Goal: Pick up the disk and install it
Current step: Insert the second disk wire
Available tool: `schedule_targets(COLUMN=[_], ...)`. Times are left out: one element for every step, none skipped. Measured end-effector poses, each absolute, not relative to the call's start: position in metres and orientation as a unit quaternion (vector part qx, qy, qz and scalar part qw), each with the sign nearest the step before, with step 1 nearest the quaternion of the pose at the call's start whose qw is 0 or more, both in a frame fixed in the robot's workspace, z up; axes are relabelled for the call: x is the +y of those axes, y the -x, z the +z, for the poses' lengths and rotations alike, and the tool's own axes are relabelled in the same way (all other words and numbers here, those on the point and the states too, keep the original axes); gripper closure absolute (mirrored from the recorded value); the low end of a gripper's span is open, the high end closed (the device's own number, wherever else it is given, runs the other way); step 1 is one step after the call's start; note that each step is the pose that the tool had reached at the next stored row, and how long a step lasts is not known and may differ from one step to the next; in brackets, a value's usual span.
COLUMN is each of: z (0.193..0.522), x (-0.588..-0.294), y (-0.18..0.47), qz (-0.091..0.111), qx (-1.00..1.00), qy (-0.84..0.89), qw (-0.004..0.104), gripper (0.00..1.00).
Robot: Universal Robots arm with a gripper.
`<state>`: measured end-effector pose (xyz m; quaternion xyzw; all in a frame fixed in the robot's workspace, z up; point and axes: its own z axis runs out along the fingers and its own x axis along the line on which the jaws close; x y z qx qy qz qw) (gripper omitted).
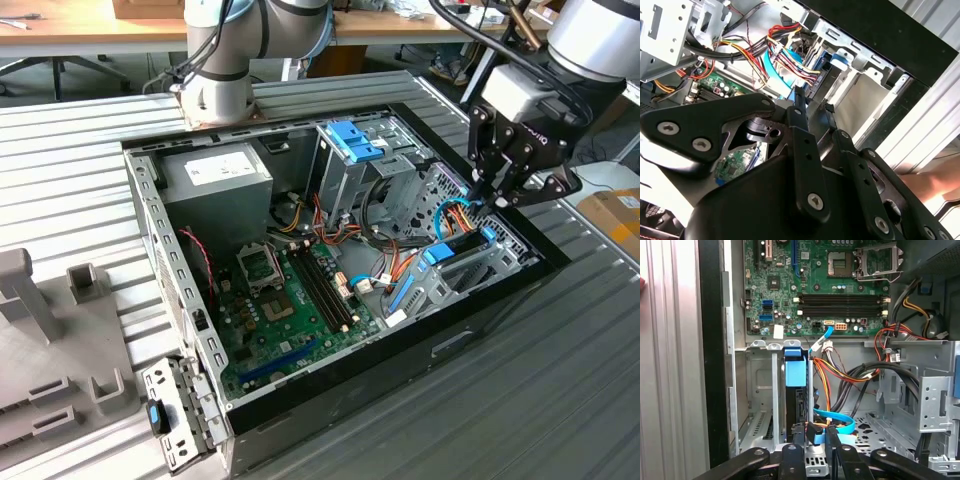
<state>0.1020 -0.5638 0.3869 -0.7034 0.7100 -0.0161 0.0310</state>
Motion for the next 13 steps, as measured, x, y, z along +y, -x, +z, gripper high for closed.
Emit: schedule_targets(z=[0.386,0.3851,0.3848,0.3848,0.3848,0.3847,0.3848,0.3847,0.3847,0.3847,0.3847,0.3847,0.3847], x=[-0.5638,-0.5639,-0.5639,-0.5639,-0.5638,-0.5638,-0.5638,-0.5639,-0.5638,-0.5639,-0.5639,-0.5639,-0.5639], y=[-0.102,-0.102,-0.102,-0.102,-0.102,-0.102,-0.102,-0.102,-0.102,-0.102,-0.102,-0.102,-0.102], qz=[-0.016,-0.016,-0.016,-0.016,-0.016,-0.016,-0.016,-0.016,-0.016,-0.016,-0.016,-0.016,-0.016], qx=[0.71,0.71,0.71,0.71,0.71,0.71,0.71,0.71,0.71,0.71,0.71,0.71,0.71], qy=[0.703,0.703,0.703,0.703,0.703,0.703,0.703,0.703,0.703,0.703,0.703,0.703,0.703], qw=[0.031,0.031,0.031,0.031,0.031,0.031,0.031,0.031,0.031,0.031,0.031,0.031,0.031], gripper=[0.69,0.69,0.69,0.69,0.69,0.69,0.69,0.69,0.69,0.77,0.84,0.84,0.84])
